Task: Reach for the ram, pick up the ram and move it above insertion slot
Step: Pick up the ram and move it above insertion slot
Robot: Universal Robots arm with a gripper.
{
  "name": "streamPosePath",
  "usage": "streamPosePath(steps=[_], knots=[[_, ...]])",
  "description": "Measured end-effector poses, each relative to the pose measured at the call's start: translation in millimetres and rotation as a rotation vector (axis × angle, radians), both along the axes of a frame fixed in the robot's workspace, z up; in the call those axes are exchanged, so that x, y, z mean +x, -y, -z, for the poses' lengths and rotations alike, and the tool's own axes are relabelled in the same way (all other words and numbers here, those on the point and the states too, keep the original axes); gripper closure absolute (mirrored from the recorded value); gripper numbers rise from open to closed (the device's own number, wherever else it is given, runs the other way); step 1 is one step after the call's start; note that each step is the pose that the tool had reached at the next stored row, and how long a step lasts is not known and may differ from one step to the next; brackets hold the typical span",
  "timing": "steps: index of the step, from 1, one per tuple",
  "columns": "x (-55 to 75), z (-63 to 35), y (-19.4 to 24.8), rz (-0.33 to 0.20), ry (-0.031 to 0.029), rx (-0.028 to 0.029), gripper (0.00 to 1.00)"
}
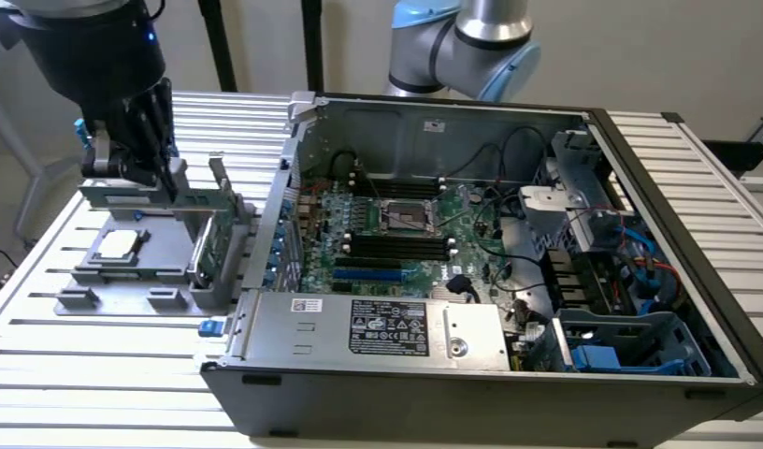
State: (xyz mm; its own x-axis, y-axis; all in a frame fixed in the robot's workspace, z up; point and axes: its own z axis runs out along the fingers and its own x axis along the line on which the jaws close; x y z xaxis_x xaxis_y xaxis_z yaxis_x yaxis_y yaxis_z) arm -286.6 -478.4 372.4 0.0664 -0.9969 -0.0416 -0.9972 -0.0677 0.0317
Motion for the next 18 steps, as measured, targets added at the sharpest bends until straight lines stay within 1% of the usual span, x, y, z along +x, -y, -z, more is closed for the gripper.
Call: streamPosePath(steps=[3,6,8,12,16,18], knots=[[13.5,-12.3,0.0,0.0,-0.0022,0.0024,0.86],[27.0,-21.4,0.0,0.0,-0.0036,0.0064,0.86],[36.2,-23.7,0.0,0.0,-0.0036,0.0178,0.86],[54.3,-24.9,0.0,0.0,-0.0037,0.0374,0.86],[72.6,-24.8,0.0,0.0,-0.0037,0.0536,0.86],[81.5,-24.8,0.0,0.0,-0.0037,0.0599,0.86]])
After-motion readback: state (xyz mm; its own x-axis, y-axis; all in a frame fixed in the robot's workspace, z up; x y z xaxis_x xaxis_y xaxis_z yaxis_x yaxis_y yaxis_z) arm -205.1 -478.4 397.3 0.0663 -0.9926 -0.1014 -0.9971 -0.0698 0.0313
